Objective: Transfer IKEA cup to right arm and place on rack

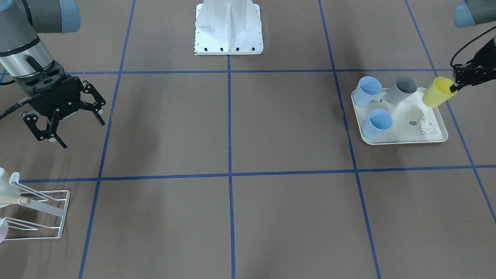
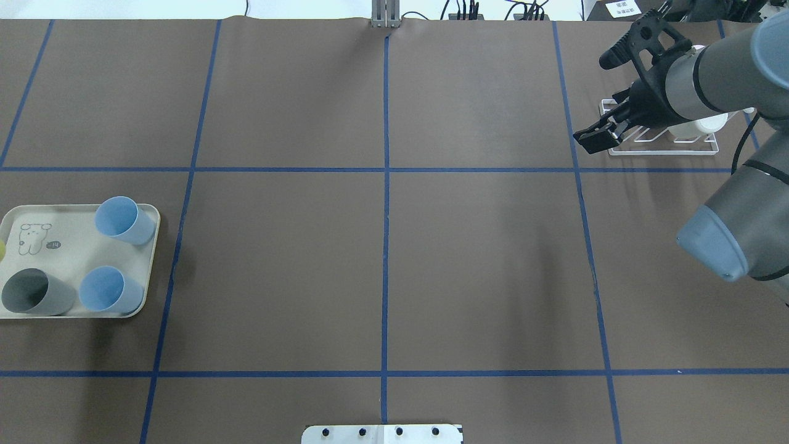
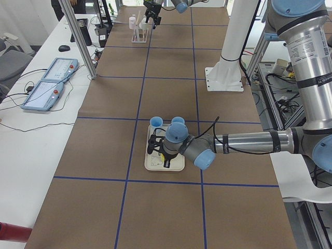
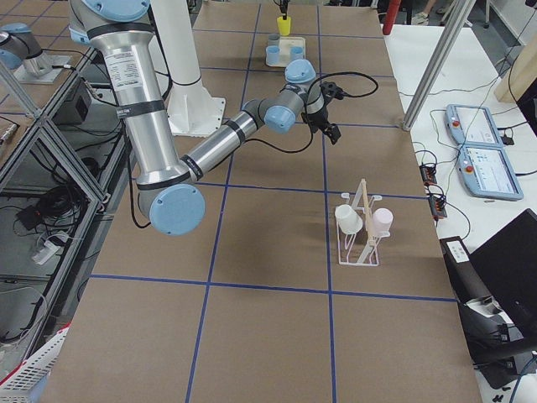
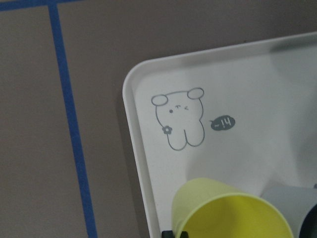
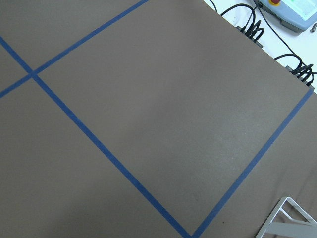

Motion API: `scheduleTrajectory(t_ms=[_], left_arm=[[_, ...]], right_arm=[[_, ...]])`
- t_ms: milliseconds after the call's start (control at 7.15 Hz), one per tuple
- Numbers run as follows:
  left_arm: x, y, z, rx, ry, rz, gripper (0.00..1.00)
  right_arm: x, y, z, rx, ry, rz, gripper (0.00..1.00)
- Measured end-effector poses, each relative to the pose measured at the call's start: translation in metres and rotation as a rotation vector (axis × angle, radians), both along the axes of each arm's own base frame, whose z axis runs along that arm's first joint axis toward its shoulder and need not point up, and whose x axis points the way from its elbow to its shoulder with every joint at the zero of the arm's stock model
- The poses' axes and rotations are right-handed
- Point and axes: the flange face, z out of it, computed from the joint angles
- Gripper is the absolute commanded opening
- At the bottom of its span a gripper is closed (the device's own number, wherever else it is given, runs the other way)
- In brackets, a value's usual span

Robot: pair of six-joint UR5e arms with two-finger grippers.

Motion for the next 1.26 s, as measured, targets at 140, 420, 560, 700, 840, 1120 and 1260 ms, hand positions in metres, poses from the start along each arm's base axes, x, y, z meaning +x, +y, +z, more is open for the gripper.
scheduleTrajectory(t_ms=[140, 420, 560, 700, 840, 1120, 1260], left_arm=[[-0.005, -0.025, -0.031, -0.002, 0.005, -0.033, 0.0], [0.001, -0.074, -0.119, -0.086, 0.064, -0.127, 0.0], [0.009, -0.093, -0.165, -0.161, 0.149, -0.177, 0.0], [0.017, -0.107, -0.207, -0.238, 0.244, -0.2, 0.0], [0.024, -0.116, -0.247, -0.31, 0.331, -0.206, 0.0], [0.033, -0.125, -0.316, -0.422, 0.456, -0.194, 0.0], [0.038, -0.126, -0.343, -0.461, 0.497, -0.188, 0.0]], right_arm=[[-0.002, 0.0, -0.004, 0.006, -0.004, -0.002, 1.0], [-0.019, 0.001, -0.027, 0.04, -0.027, -0.028, 1.0], [-0.034, 0.004, -0.046, 0.066, -0.048, -0.051, 1.0], [-0.049, 0.007, -0.065, 0.093, -0.069, -0.074, 1.0], [-0.062, 0.011, -0.088, 0.125, -0.094, -0.098, 1.0], [-0.097, 0.021, -0.144, 0.185, -0.155, -0.15, 0.92], [-0.111, 0.025, -0.16, 0.206, -0.17, -0.17, 0.91]])
